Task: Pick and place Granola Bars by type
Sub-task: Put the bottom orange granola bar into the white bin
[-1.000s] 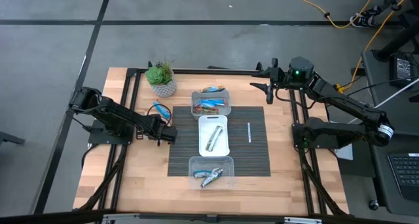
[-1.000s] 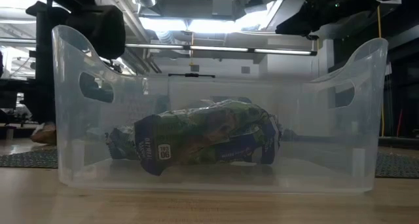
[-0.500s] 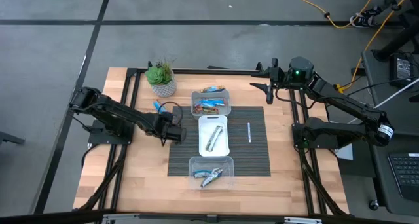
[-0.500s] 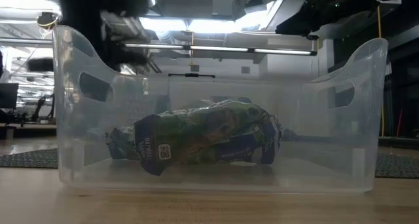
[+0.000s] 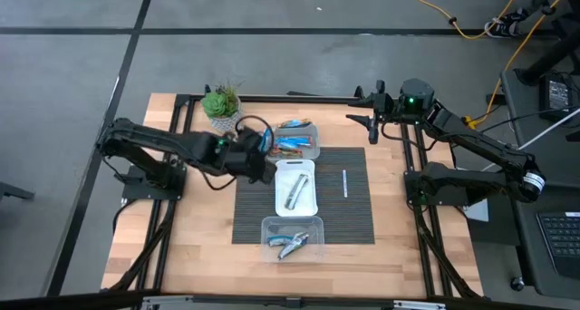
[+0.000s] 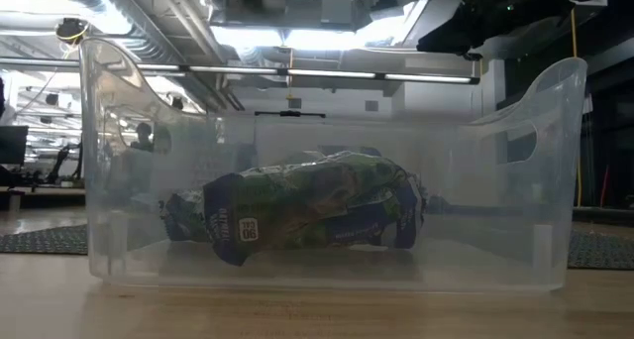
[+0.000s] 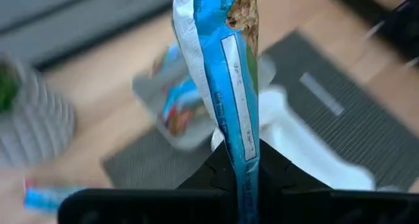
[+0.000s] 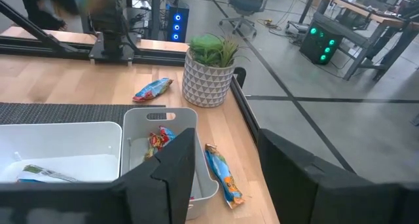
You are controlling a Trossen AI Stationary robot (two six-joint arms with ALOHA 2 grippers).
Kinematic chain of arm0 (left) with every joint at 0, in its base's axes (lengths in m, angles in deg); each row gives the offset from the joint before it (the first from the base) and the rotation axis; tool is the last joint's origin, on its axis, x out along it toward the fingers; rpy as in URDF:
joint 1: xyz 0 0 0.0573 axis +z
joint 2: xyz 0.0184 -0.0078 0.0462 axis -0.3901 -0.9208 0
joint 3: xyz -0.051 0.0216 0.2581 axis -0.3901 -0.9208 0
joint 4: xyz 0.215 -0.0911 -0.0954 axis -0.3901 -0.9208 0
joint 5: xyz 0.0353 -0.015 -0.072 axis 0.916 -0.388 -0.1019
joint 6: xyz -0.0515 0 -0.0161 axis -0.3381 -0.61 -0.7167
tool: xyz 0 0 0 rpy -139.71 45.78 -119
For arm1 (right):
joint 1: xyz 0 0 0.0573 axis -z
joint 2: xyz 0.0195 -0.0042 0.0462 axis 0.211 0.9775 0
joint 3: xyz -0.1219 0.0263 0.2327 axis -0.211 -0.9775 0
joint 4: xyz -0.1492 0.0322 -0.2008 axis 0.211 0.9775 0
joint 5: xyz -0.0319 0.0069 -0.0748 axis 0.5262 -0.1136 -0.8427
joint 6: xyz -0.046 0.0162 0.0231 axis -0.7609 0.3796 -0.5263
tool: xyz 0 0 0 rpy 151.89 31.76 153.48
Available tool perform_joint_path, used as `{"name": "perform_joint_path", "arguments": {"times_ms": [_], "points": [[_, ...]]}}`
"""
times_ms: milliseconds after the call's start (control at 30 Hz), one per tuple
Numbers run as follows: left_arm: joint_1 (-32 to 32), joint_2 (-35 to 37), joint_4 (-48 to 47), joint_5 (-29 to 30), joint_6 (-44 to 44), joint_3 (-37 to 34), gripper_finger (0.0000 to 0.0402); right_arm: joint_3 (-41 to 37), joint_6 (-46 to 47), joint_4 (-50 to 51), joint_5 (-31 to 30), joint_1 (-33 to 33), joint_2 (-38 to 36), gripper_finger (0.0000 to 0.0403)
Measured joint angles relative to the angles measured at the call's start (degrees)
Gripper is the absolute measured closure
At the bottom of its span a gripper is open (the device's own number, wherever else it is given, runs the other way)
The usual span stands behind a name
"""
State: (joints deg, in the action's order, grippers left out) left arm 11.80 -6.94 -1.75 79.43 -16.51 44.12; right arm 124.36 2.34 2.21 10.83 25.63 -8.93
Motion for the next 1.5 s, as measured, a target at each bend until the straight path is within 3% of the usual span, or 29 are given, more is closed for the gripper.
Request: {"name": "perform_joint_path", "arguments": {"times_ms": [267,667,933,1500], "points": [[-0.4,0.0,-0.1,1.5,11.0,10.2,0.0388,0.0,-0.2,0.0,0.0,0.0,0.0,0.0234],[0.9,0.0,0.5,0.0,14.7,10.9,0.0387,0.0,-0.3,0.0,0.0,0.0,0.0,0.0234],[4.9,-0.3,8.2,-9.6,22.6,10.9,0.0387,0.0,-0.2,0.0,0.0,0.0,0.0,0.0234],[12.9,-4.6,14.7,-20.3,31.7,10.9,0.0387,0.0,-0.1,0.2,0.1,0.0,0.0,0.0234]]}}
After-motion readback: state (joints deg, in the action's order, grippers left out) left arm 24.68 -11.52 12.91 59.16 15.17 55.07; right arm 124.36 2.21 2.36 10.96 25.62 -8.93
